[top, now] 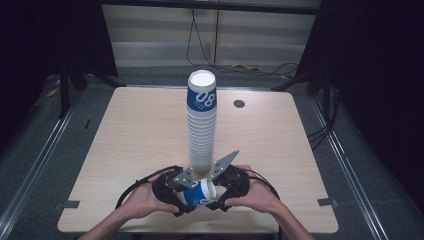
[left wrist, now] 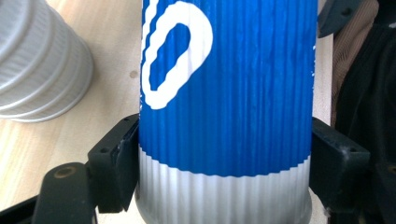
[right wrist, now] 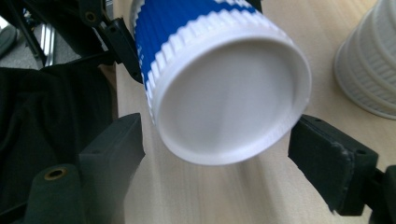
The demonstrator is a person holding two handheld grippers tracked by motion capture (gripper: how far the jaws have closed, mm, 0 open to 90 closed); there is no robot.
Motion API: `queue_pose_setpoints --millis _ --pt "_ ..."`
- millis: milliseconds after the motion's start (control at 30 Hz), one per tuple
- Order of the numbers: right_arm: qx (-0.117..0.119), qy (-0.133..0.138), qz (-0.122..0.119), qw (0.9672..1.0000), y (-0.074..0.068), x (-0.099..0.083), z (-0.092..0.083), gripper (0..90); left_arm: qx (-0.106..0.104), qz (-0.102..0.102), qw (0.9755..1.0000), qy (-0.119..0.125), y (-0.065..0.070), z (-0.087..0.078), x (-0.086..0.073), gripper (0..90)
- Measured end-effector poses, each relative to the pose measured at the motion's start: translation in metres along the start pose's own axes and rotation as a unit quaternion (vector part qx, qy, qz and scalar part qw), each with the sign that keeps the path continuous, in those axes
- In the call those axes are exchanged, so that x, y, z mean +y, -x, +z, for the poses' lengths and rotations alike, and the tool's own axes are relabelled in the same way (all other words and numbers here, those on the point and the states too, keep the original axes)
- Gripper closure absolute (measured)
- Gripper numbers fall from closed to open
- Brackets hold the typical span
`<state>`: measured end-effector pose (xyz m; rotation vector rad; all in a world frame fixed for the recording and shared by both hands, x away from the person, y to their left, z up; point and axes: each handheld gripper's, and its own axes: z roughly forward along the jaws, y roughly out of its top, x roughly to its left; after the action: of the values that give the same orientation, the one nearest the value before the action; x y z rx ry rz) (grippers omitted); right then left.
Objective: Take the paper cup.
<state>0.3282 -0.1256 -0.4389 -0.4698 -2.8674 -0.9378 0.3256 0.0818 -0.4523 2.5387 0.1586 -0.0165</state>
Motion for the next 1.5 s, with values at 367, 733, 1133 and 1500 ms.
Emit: queue_pose_setpoints --millis 367,733,1133,1500 --pt "0.01 -0.015 -0.01 0.9998 -0.004 0.003 0.004 19.1 -0.009 0.015 0.9997 -0.017 0.007 0.006 0.007 22.2" --pt "0.023 -0.009 -0.013 0.9996 -0.007 0.006 0.004 26.2 -0.005 0.042 0.9989 -0.022 0.011 0.008 0.016 22.2" --pt "0.006 0.003 -0.021 0.9998 -0.006 0.004 -0.002 28.0 0.022 0.05 0.9984 0.014 0.006 0.001 0.011 17.6" --pt "-0.016 0.007 -0.016 0.9997 -0.006 0.002 -0.013 28.4 0.026 0.026 0.9971 0.067 0.001 -0.009 0.008 15.6"
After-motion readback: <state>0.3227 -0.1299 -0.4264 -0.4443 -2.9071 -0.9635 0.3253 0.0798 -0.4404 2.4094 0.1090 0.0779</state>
